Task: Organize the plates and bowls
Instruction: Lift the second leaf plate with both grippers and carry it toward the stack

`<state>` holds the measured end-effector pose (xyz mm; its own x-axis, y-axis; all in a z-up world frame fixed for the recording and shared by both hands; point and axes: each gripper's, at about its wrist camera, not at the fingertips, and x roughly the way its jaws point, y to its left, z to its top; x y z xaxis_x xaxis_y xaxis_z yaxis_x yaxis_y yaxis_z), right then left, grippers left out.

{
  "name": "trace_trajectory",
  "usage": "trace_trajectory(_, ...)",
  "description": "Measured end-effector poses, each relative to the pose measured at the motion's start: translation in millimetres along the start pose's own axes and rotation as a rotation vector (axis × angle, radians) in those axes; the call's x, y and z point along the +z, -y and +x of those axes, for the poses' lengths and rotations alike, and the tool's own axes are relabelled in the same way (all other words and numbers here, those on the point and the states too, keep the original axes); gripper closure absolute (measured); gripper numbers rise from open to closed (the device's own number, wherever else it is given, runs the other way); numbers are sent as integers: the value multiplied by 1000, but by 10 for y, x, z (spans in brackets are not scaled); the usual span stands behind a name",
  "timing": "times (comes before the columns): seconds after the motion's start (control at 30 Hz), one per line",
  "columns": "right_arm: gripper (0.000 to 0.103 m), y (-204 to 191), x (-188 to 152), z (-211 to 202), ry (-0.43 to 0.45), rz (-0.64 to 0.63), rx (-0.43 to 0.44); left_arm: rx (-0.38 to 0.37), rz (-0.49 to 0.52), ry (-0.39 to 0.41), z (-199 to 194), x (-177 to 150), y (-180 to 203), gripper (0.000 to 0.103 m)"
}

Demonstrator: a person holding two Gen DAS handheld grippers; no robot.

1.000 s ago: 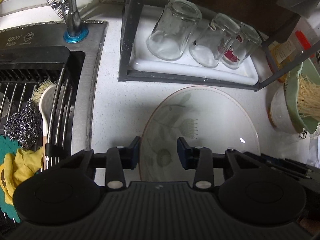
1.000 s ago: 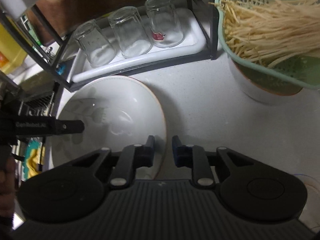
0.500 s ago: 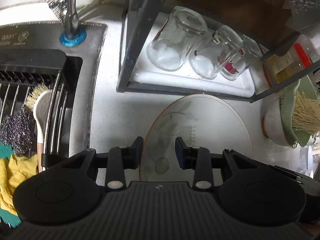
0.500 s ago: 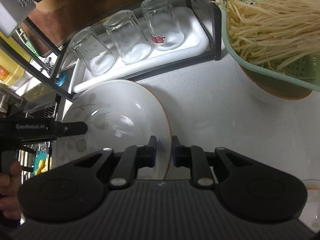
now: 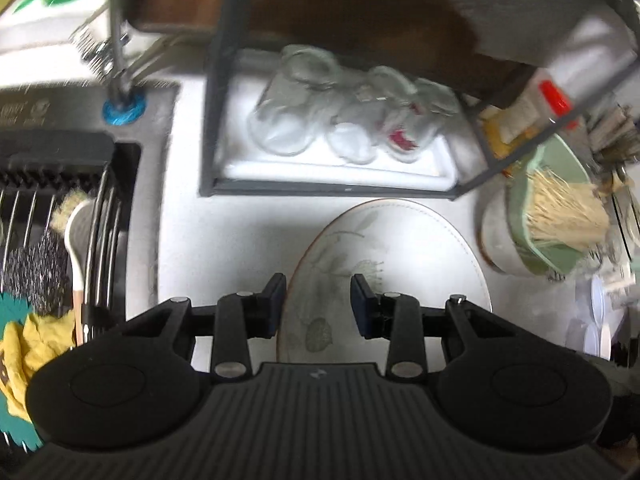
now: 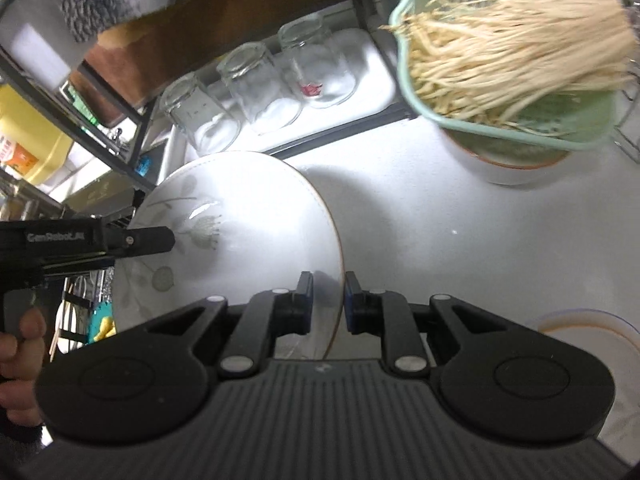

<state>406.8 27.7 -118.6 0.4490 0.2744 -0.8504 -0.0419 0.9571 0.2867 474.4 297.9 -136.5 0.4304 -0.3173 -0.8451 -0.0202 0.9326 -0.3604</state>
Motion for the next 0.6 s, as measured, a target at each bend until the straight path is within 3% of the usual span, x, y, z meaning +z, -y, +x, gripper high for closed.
trace_trajectory(0.6, 84, 439, -257, -755, 88, 64, -8, -71, 140, 3, -259, -242, 759, 63)
